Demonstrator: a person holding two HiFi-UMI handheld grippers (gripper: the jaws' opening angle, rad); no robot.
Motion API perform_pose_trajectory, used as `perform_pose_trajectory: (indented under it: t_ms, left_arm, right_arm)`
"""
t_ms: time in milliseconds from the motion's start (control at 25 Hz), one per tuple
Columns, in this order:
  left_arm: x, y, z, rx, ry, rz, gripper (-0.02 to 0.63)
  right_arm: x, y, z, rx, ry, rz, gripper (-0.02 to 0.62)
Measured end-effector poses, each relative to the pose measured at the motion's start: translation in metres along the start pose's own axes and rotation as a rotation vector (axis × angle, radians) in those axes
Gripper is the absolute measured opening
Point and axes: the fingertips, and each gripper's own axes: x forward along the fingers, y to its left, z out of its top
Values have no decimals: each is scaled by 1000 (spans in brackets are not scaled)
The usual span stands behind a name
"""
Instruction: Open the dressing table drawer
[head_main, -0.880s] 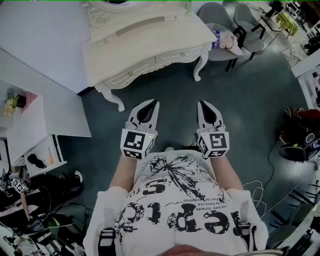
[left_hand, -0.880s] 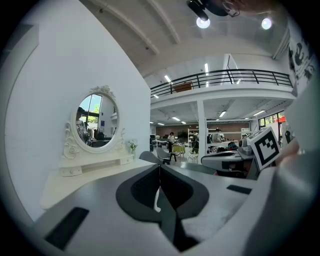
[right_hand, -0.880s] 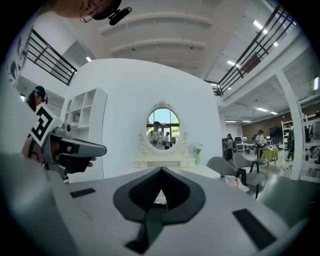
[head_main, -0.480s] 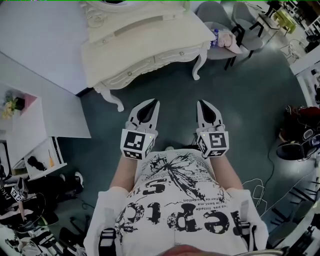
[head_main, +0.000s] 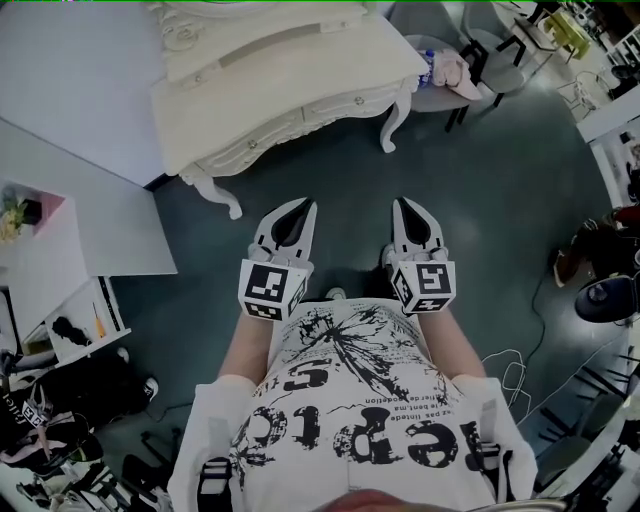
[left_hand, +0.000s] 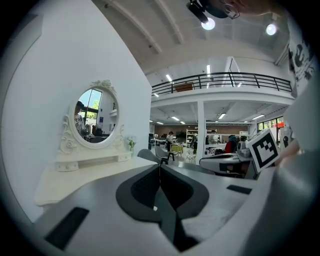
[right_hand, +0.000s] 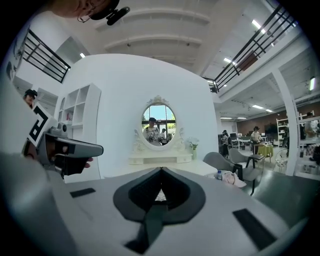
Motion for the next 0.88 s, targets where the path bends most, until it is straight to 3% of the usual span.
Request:
perform_pose_trajectory:
  t_ms: [400, 880]
  left_arm:
    - [70, 18, 3, -23, 19, 86, 19]
    - [228, 32, 49, -39, 0, 231, 20]
  right_arm:
    - [71, -52, 7, -34, 10, 85, 17]
    - [193, -174, 48, -67, 4, 253, 17]
